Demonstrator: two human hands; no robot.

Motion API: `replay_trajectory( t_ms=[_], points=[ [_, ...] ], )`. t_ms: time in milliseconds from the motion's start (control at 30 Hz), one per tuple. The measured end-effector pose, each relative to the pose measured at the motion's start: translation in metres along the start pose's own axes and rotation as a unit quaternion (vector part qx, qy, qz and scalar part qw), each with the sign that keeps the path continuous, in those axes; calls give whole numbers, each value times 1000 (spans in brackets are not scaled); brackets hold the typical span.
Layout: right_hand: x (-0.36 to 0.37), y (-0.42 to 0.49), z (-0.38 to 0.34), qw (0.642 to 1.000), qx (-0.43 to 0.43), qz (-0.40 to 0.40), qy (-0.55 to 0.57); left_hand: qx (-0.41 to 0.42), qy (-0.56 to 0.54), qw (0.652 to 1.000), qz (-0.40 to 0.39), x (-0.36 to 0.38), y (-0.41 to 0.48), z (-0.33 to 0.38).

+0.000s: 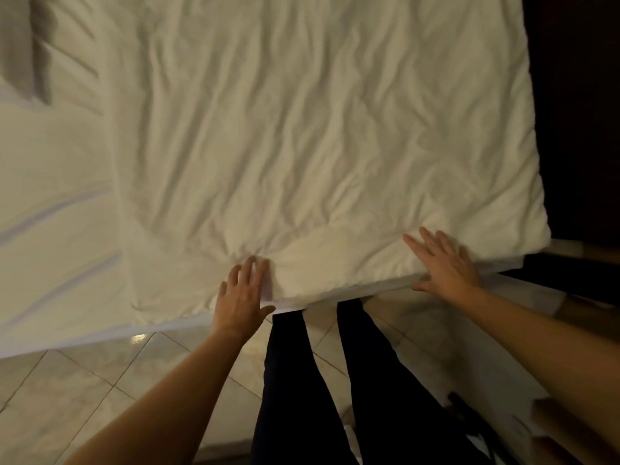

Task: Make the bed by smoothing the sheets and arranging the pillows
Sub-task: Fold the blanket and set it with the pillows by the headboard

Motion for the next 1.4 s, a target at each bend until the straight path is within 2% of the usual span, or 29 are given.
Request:
replay_trajectory(
  t_ms=[100,233,400,567,767,867,933,1067,1133,1200,1300,1400],
  points=[
    [7,12,10,1000,-16,16,0,-39,-12,999,1,0,12,6],
    [4,29,20,998,-33,46,-17,-69,-61,995,42,-9,22,8],
    [-4,38,26,997,-49,59,-18,-63,-41,993,93,-37,35,9],
    [-14,34,31,995,-70,72,-10,-135,-109,984,39,-61,48,0],
    [-23,35,42,994,-91,50,-32,-112,-187,975,-31,-77,65,-14],
    [-33,41,49,991,-114,64,25,-93,-177,980,4,-83,68,-13],
    [-41,45,53,989,-119,65,55,-50,-161,985,31,-85,68,-6],
    [-33,49,53,992,-124,1,-14,6,-82,997,2,-66,52,6],
    [-19,50,53,992,-116,-26,-47,4,-25,1000,-16,-51,43,9],
    [-8,51,52,993,-96,-12,-61,-7,-2,1000,-22,-38,39,9],
    [-4,54,46,994,-70,42,-75,-33,-15,999,18,-33,40,10],
    [-6,58,47,993,-80,56,-67,-63,4,996,59,-42,40,13]
  ],
)
Point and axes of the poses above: each hand's wrist, its own y-axis towards the middle knuckle, its own x-axis out of the palm, z = x × y, the point moved 5 cm from there along y, towards the middle knuckle, and after that the axes turned 8 degrees about -z, right-handed, at the moved point
